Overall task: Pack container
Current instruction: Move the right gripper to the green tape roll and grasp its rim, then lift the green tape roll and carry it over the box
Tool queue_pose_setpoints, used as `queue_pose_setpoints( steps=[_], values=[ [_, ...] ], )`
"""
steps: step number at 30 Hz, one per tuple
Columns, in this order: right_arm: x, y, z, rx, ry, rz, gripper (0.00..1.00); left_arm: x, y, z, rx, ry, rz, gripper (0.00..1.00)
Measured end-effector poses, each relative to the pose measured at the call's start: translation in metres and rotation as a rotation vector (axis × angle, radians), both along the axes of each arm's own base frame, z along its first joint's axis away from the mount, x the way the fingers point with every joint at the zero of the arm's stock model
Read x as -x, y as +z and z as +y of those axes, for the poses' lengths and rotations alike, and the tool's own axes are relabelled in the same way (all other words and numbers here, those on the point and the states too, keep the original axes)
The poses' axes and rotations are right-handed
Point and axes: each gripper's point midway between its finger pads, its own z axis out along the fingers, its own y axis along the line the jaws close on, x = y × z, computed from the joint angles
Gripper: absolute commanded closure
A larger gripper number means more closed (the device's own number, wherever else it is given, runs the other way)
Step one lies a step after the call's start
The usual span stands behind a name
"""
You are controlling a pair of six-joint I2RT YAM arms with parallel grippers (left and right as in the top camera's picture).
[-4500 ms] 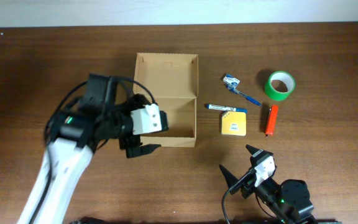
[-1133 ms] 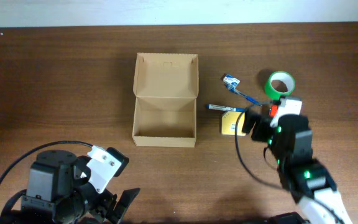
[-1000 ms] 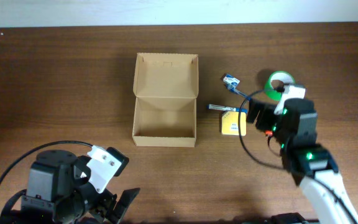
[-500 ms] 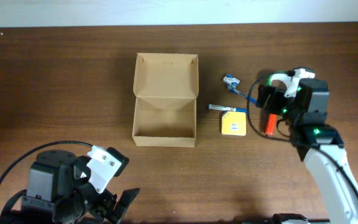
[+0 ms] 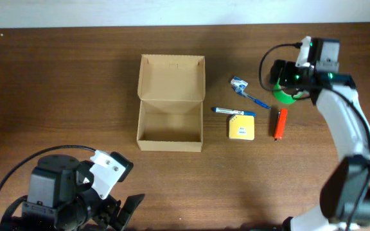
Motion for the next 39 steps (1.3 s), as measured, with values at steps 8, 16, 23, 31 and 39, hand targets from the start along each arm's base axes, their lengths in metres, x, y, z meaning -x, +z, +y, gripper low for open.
queue_pose_setpoints(
  steps=[8, 16, 23, 31, 39],
  values=[
    [-0.02, -0.034, -0.002, -0.008, 0.008, 0.088, 0.09, 0.0, 0.0, 0.0, 0.0, 0.0, 0.0, 0.0],
    [-0.017, -0.066, -0.001, -0.017, 0.007, 0.164, 0.15, 0.0, 0.0, 0.0, 0.0, 0.0, 0.0, 0.0],
    [-0.012, -0.093, 0.0, -0.002, 0.006, 0.23, 0.21, 0.0, 0.0, 0.0, 0.0, 0.0, 0.0, 0.0],
    [-0.009, -0.117, 0.002, 0.026, 0.019, 0.282, 0.53, 0.0, 0.0, 0.0, 0.0, 0.0, 0.0, 0.0],
    [-0.008, -0.12, -0.001, 0.042, 0.012, 0.289, 0.8, 0.0, 0.0, 0.0, 0.0, 0.0, 0.0, 0.01]
  ],
)
